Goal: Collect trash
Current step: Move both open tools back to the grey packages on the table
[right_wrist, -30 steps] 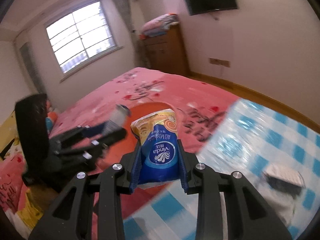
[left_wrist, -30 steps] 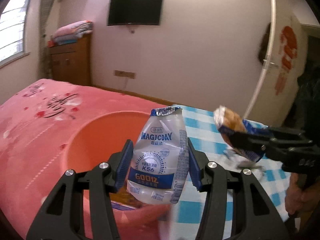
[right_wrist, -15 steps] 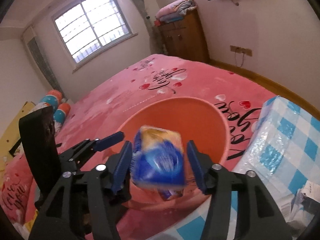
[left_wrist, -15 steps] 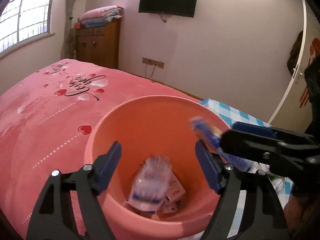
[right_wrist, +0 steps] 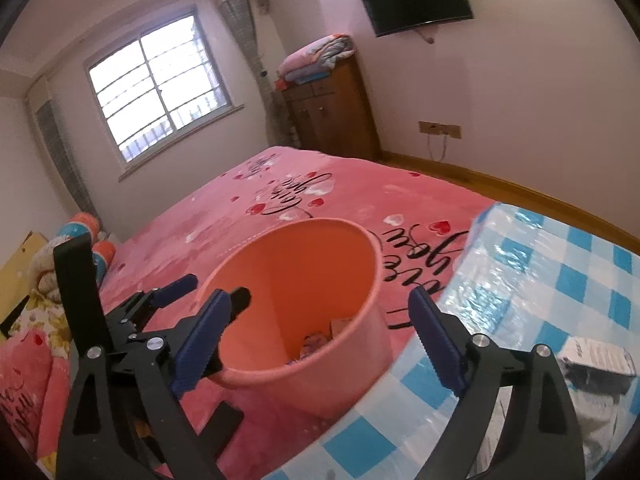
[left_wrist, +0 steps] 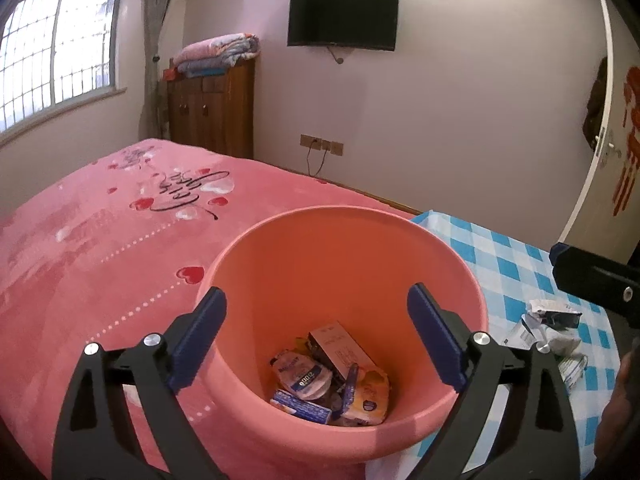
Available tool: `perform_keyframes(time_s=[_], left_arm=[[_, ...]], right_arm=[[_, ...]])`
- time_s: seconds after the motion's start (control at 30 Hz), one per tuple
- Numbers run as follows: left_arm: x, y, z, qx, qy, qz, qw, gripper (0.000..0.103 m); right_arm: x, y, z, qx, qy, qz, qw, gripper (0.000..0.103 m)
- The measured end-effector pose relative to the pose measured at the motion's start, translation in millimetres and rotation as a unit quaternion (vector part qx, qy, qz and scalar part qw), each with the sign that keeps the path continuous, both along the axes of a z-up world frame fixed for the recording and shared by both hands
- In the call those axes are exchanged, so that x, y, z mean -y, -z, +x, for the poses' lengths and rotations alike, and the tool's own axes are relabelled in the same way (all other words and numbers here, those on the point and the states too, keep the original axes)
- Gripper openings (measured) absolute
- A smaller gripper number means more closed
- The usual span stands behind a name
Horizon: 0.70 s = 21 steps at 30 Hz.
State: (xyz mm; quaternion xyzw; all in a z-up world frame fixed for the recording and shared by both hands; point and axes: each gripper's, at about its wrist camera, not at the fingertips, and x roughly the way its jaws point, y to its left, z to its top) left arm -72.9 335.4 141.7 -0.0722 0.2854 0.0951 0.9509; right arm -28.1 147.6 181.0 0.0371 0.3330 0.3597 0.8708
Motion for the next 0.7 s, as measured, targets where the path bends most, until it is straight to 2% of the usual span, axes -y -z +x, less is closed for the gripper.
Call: perform_keyframes(time_s=[0.17, 0.7], left_arm=[[9, -5, -7, 0.009, 0.004, 0.01, 0.9999, 0.092], [45, -13, -22, 0.028, 0.044, 0.008, 0.9986, 0.092]], right_arm=[[27, 7, -9, 0.007, 0.034, -0.005, 0.999, 0.089], [112, 46, -22, -0.024, 0.123, 0.012, 0.992, 0.09]])
